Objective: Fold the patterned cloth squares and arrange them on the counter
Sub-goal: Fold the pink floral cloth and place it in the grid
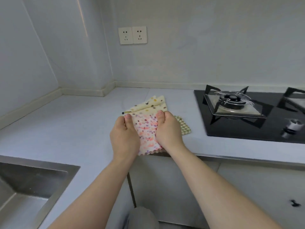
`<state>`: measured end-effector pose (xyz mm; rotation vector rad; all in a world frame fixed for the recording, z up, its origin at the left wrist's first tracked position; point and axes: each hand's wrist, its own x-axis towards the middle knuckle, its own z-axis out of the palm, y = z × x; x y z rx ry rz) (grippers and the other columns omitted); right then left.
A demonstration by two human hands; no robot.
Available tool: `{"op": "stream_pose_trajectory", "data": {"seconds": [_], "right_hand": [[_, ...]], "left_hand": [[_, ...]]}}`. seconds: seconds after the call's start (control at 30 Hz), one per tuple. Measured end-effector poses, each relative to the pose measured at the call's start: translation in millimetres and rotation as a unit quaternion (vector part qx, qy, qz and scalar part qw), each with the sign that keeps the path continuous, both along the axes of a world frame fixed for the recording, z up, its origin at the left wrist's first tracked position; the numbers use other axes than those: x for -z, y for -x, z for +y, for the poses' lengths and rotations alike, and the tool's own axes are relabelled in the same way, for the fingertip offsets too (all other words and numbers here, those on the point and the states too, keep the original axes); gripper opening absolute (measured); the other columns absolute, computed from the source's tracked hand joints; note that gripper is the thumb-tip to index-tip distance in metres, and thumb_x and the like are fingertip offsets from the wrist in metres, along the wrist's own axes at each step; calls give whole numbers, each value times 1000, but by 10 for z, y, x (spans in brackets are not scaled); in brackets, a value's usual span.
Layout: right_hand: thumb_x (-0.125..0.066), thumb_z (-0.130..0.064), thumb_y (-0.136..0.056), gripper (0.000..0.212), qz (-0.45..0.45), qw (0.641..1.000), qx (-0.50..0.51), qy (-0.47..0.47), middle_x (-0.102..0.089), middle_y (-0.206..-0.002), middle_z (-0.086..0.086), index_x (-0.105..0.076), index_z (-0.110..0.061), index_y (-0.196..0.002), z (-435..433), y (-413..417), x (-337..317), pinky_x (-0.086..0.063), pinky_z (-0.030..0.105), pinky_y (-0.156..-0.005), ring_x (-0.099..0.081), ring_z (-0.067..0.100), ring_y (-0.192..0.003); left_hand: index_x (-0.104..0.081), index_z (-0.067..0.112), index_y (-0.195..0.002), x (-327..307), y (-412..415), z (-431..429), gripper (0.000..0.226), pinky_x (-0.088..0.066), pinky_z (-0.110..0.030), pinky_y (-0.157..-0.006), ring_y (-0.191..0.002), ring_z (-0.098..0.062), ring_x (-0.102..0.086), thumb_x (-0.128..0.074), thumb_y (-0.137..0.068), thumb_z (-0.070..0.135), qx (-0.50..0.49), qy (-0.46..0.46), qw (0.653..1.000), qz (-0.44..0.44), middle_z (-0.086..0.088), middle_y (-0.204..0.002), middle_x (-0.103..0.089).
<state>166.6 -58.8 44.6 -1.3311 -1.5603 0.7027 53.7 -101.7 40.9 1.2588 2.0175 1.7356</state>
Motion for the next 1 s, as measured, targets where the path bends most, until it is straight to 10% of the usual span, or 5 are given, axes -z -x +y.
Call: {"op": "stream_pose_trajectory", "data": {"seconds": [0.7,1.0], "right_hand": [[-33,-38,-110,35,44,962,269,24,-53,-78,-10,-52,-21,-87,33,-4004,179,-32,13,-57,-49,7,-72],[-32,-38,-110,38,84,906,396,125,-54,-76,-4,-45,-22,-79,-443,-5906,-1128,-34,19,-57,-50,9,-69]], "left_hand": [[-55,8,-82,141,-3945,727,42,-42,-28,-60,-71,-15,-52,-37,-109,35,274,38,959,-57,-2,-78,-56],[-51,20,-81,-1174,-5930,588,39,-54,-50,-79,-82,-23,-61,-33,-107,43,408,155,900,4,0,-82,-59]]}}
